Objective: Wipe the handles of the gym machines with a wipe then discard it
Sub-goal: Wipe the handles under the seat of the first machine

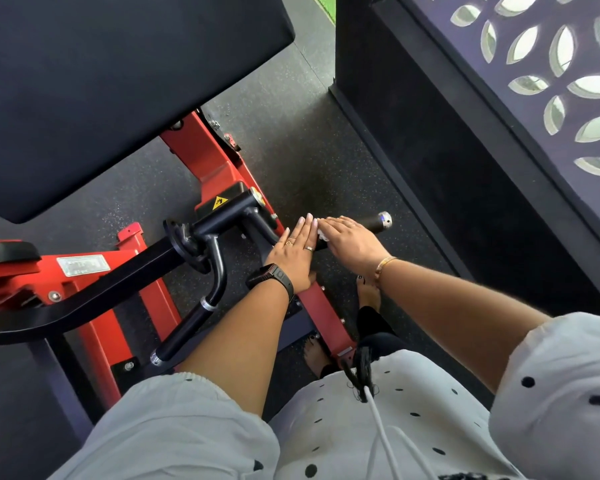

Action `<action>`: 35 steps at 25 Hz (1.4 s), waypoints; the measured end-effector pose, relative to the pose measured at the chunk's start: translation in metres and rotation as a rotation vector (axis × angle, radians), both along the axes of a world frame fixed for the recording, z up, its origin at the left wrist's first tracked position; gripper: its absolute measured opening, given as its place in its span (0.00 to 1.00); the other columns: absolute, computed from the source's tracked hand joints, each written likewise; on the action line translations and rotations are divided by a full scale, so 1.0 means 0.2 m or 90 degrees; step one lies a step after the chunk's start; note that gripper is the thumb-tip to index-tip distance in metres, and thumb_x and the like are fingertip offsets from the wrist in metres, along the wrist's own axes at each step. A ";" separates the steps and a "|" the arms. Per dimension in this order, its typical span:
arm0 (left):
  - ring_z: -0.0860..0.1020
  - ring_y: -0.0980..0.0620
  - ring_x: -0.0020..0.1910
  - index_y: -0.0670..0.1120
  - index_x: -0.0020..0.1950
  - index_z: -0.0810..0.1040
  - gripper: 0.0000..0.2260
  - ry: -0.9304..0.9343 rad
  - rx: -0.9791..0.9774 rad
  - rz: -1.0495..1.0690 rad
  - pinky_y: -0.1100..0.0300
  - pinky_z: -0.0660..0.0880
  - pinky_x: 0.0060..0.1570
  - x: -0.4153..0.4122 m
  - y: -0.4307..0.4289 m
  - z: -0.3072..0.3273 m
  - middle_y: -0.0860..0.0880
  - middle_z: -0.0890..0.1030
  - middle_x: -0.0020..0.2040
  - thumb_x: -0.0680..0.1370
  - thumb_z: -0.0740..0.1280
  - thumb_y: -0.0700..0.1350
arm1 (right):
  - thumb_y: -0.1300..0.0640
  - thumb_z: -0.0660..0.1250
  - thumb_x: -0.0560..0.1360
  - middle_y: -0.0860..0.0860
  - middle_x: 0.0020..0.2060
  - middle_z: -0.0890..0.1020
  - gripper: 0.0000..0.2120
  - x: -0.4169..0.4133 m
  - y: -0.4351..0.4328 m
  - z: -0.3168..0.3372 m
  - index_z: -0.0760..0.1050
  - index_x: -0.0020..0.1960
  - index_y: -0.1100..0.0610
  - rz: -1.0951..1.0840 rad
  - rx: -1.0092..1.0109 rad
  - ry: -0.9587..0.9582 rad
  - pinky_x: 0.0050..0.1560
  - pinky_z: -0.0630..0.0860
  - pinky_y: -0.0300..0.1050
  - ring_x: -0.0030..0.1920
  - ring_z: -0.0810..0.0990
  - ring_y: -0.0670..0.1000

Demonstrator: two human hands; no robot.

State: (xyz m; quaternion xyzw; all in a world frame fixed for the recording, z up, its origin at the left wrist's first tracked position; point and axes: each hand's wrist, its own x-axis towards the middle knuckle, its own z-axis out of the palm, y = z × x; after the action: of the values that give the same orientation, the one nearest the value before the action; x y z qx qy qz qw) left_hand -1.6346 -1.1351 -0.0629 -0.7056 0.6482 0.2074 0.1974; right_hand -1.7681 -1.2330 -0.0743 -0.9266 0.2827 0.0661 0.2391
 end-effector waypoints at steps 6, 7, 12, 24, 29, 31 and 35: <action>0.37 0.49 0.77 0.43 0.76 0.32 0.44 0.022 0.002 0.010 0.53 0.38 0.73 0.00 0.00 0.01 0.45 0.34 0.77 0.74 0.62 0.50 | 0.54 0.56 0.77 0.54 0.50 0.81 0.11 -0.14 -0.22 0.03 0.75 0.53 0.55 -0.097 0.014 0.067 0.53 0.70 0.49 0.53 0.78 0.57; 0.37 0.50 0.77 0.43 0.76 0.33 0.43 0.024 0.002 0.015 0.53 0.38 0.73 -0.01 0.00 0.01 0.46 0.34 0.77 0.74 0.62 0.49 | 0.53 0.55 0.77 0.54 0.50 0.81 0.11 -0.18 -0.26 0.03 0.75 0.52 0.56 -0.142 -0.009 0.110 0.54 0.70 0.49 0.52 0.78 0.58; 0.37 0.49 0.77 0.42 0.76 0.33 0.41 0.019 -0.013 0.029 0.53 0.39 0.74 -0.02 0.00 0.00 0.45 0.36 0.78 0.75 0.61 0.47 | 0.57 0.55 0.78 0.56 0.60 0.79 0.16 0.00 -0.03 0.02 0.74 0.62 0.58 -0.089 -0.051 0.037 0.66 0.63 0.48 0.62 0.75 0.56; 0.36 0.50 0.76 0.43 0.76 0.34 0.34 0.001 -0.075 0.128 0.55 0.34 0.72 0.07 0.12 -0.01 0.46 0.36 0.78 0.77 0.53 0.37 | 0.66 0.58 0.77 0.62 0.73 0.61 0.26 -0.22 0.08 -0.08 0.58 0.74 0.66 -0.177 -0.078 -0.026 0.75 0.45 0.52 0.75 0.56 0.59; 0.37 0.49 0.76 0.41 0.74 0.32 0.30 -0.042 -0.080 0.133 0.54 0.36 0.72 0.08 0.12 -0.03 0.44 0.36 0.78 0.82 0.50 0.40 | 0.62 0.53 0.80 0.60 0.75 0.58 0.25 0.13 0.31 -0.06 0.53 0.75 0.63 -0.009 -0.063 -0.048 0.75 0.41 0.50 0.76 0.52 0.57; 0.37 0.49 0.76 0.41 0.74 0.31 0.30 -0.047 -0.074 0.145 0.55 0.36 0.72 0.10 0.13 -0.04 0.44 0.36 0.78 0.82 0.50 0.41 | 0.62 0.53 0.81 0.59 0.75 0.58 0.25 0.14 0.29 -0.04 0.52 0.76 0.63 0.039 -0.081 -0.052 0.75 0.43 0.50 0.76 0.52 0.57; 0.37 0.49 0.76 0.41 0.76 0.34 0.34 -0.007 -0.067 0.150 0.54 0.36 0.73 0.11 0.12 -0.02 0.44 0.37 0.78 0.79 0.55 0.40 | 0.64 0.49 0.77 0.59 0.72 0.64 0.24 -0.11 0.12 -0.04 0.61 0.73 0.62 0.236 -0.150 -0.103 0.74 0.53 0.53 0.73 0.60 0.59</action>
State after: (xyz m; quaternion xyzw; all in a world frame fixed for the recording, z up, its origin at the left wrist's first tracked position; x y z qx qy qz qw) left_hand -1.6134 -1.1109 -0.0671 -0.7876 0.5694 0.1908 0.1379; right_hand -1.7908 -1.2091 -0.0825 -0.9864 0.0937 0.0006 0.1352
